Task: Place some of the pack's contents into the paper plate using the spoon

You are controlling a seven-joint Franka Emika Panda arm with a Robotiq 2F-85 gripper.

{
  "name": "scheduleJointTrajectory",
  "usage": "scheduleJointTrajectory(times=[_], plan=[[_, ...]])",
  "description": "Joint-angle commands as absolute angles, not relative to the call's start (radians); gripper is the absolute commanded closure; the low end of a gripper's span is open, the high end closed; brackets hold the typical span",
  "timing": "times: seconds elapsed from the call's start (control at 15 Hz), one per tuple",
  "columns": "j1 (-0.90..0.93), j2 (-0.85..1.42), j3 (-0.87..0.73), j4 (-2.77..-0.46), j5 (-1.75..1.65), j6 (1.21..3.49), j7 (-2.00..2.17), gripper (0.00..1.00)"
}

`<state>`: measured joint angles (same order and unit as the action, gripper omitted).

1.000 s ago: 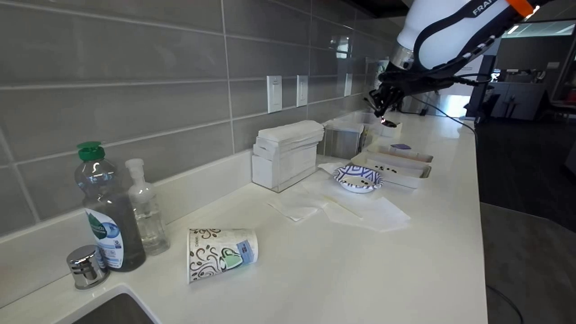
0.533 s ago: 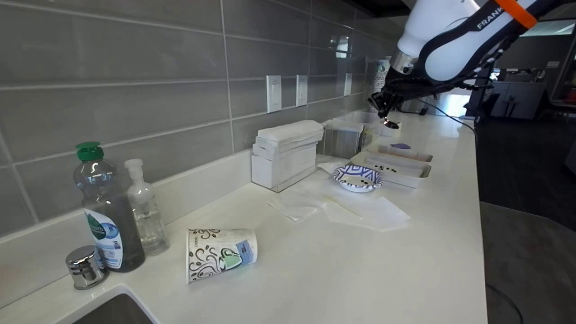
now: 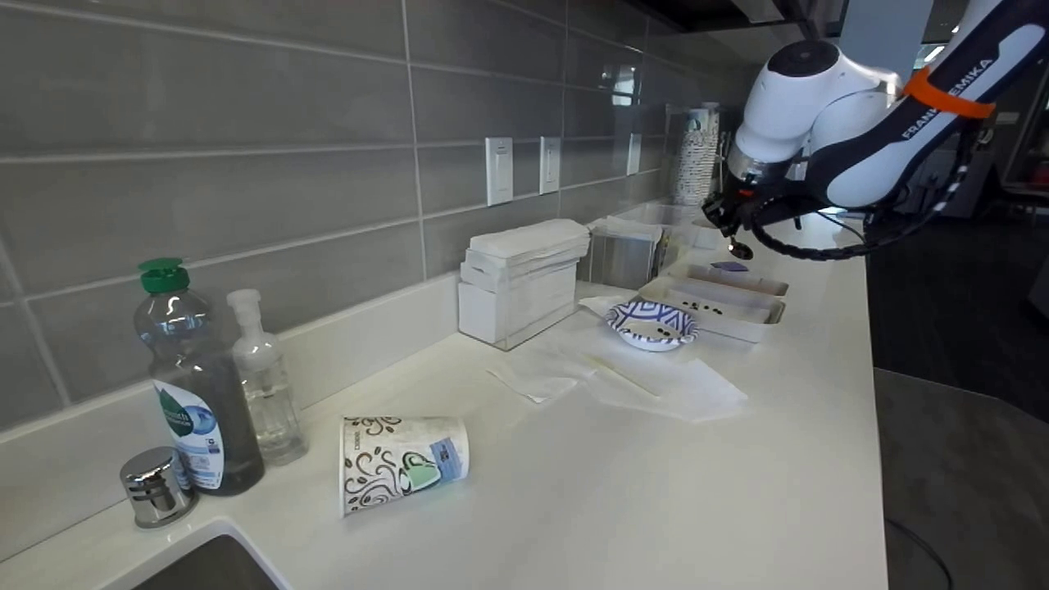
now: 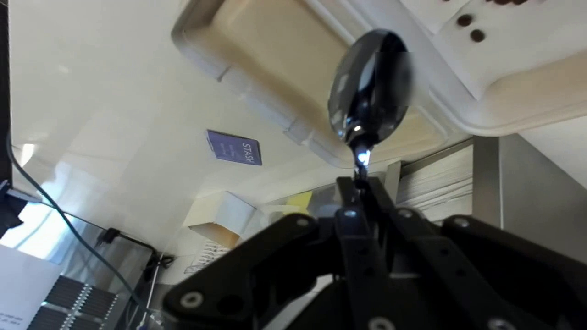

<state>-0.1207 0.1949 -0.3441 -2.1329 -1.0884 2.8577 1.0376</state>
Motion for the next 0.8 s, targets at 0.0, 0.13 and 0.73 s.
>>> scheduleJointTrajectory(times=[0.0,0.13,0.73], plan=[[-0.095,0.288,-0.378,-2.063,-1.247,2.906,1.243,0.98],[-0.085,0.325,-0.382,-2.031,-1.322,2.916,1.341,0.98],[-0.085,0.341,-0.364,-2.018,-1.354,2.889,1.415,0.98]])
